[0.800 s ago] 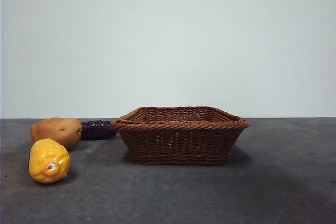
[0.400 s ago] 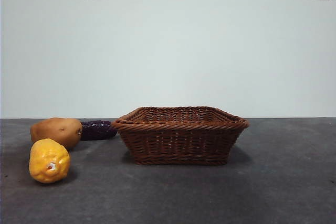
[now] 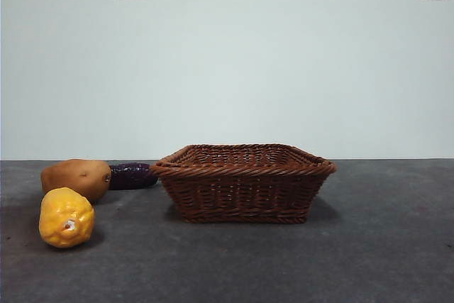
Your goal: Help me put the vegetables on the table into the basket
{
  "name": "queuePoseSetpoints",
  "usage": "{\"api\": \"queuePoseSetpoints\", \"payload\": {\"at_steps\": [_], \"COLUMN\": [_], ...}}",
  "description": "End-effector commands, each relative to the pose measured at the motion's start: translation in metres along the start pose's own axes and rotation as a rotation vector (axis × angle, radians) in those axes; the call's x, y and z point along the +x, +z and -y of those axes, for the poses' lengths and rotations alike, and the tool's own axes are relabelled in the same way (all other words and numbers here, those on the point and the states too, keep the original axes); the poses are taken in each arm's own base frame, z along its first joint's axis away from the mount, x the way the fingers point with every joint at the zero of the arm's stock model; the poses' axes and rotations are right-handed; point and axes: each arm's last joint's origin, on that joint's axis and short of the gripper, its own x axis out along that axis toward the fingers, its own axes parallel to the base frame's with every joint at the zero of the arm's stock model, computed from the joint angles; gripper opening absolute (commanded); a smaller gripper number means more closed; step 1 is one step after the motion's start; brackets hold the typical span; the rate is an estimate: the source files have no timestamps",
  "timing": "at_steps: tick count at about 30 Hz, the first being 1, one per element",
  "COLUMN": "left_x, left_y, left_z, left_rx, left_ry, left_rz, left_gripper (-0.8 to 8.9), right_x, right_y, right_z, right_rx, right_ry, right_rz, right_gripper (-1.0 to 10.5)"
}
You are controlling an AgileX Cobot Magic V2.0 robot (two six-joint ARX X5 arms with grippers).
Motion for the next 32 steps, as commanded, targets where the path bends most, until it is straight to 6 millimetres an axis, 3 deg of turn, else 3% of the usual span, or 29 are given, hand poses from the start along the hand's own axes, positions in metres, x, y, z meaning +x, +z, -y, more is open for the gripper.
{"api": "queuePoseSetpoints", "payload": {"at_steps": [1, 2, 3, 4, 6, 7, 15, 21, 25, 32], "left_x": [0.001, 0.001, 0.001, 0.001, 0.001, 0.002, 0.012, 0.014, 0.016, 0.022], "left_y": [0.000, 0.001, 0.001, 0.002, 0.002, 0.002, 0.003, 0.017, 0.023, 0.022], "left_z": [0.000, 0.000, 0.000, 0.000, 0.000, 0.000, -0.006, -0.008, -0.009, -0.011], "left_rx": [0.017, 0.017, 0.018, 0.019, 0.018, 0.016, -0.015, -0.018, -0.029, -0.048], "left_ry": [-0.007, -0.007, -0.007, -0.007, -0.006, -0.006, -0.009, -0.009, -0.014, -0.026], "left_rz": [0.000, 0.000, 0.002, 0.003, 0.002, -0.001, -0.041, -0.044, -0.051, -0.086], "left_gripper": [0.01, 0.14, 0.93, 2.58, 6.76, 7.34, 7.31, 7.30, 7.27, 7.27], "right_x": [0.001, 0.002, 0.003, 0.003, 0.003, 0.003, 0.006, 0.037, 0.081, 0.192], "right_y": [0.002, 0.002, 0.002, 0.003, 0.003, 0.003, 0.004, 0.023, 0.051, 0.095], "right_z": [0.000, 0.000, 0.000, 0.000, -0.001, -0.001, 0.000, 0.011, 0.019, 0.020], "right_rx": [-0.011, -0.010, -0.010, -0.012, -0.011, -0.009, -0.001, 0.041, 0.057, 0.044], "right_ry": [0.029, 0.042, 0.051, 0.063, 0.080, 0.080, 0.083, 0.158, 0.207, 0.187], "right_rz": [-0.004, -0.004, -0.004, -0.001, 0.002, 0.002, -0.009, -0.010, -0.059, -0.270], "right_gripper": [0.0, 0.1, 0.7, 1.8, 4.4, 5.4, 5.8, 5.7, 5.7, 5.7]}}
